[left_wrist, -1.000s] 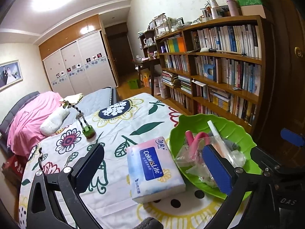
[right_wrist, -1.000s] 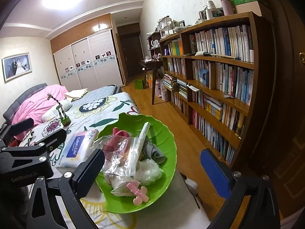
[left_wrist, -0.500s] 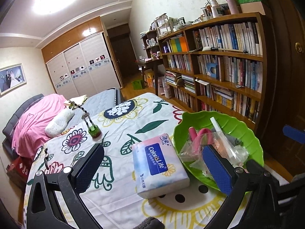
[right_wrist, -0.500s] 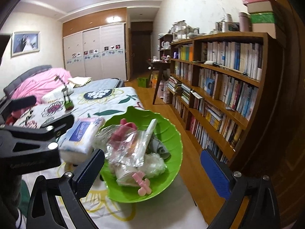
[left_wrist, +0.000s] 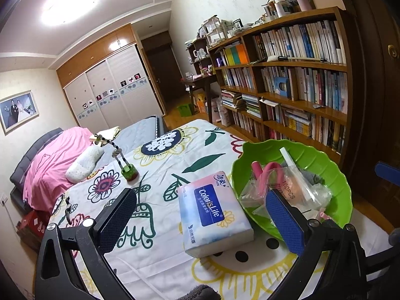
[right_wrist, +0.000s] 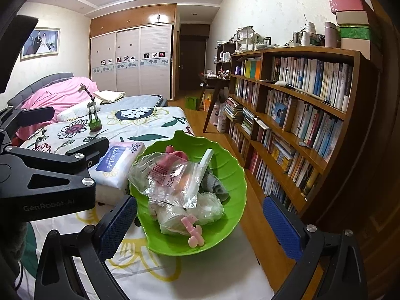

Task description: Organize soft objects

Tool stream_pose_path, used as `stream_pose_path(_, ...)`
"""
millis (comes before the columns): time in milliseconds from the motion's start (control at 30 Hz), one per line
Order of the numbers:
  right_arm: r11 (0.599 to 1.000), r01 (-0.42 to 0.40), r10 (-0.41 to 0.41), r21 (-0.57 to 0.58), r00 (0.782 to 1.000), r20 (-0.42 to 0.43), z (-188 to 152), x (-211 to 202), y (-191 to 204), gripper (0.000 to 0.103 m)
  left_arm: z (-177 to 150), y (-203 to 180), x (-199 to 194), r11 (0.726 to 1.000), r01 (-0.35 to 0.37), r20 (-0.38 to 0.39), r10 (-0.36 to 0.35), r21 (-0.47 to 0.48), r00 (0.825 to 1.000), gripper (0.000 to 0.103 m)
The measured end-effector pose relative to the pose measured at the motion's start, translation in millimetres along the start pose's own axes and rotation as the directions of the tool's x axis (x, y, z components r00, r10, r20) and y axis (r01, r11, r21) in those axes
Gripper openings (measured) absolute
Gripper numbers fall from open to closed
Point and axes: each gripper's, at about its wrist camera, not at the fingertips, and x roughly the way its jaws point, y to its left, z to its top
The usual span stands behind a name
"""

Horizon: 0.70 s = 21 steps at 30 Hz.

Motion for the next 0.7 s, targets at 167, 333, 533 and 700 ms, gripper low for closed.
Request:
stream_pose_path(167, 1.000, 0.000, 0.000, -0.001, 1.000, -0.009, -0.6, 2.0, -0.3, 0.103, 0.4, -0.7, -0.3, 1.000, 0.000, 0.001, 0.000, -0.001, 1.000, 0.103)
stream_pose_path(333, 1.000, 0.004, -0.004, 0.009, 1.000, -0.013, -0.6, 2.9, -3.3, 0.103, 0.7, -1.3, -0.1, 1.000, -0.001, 0.000, 0.001, 0.001, 1.000, 0.103)
stream_pose_path(533, 1.000, 0.008, -0.008, 0.007, 1.000, -0.020, -1.6, 4.7, -3.5, 0.103, 0.8, -2.7, 0.6, 1.000, -0.002, -0.003, 0.002, 0.004, 1.000, 0.103)
stream_pose_path(700, 1.000, 0.014, -0.014, 0.000, 1.000, -0.021, -2.1, 4.5, -2.5, 0.103, 0.8, -3.2, 1.2, 1.000, -0.002, -0.004, 0.002, 0.008, 1.000, 0.103)
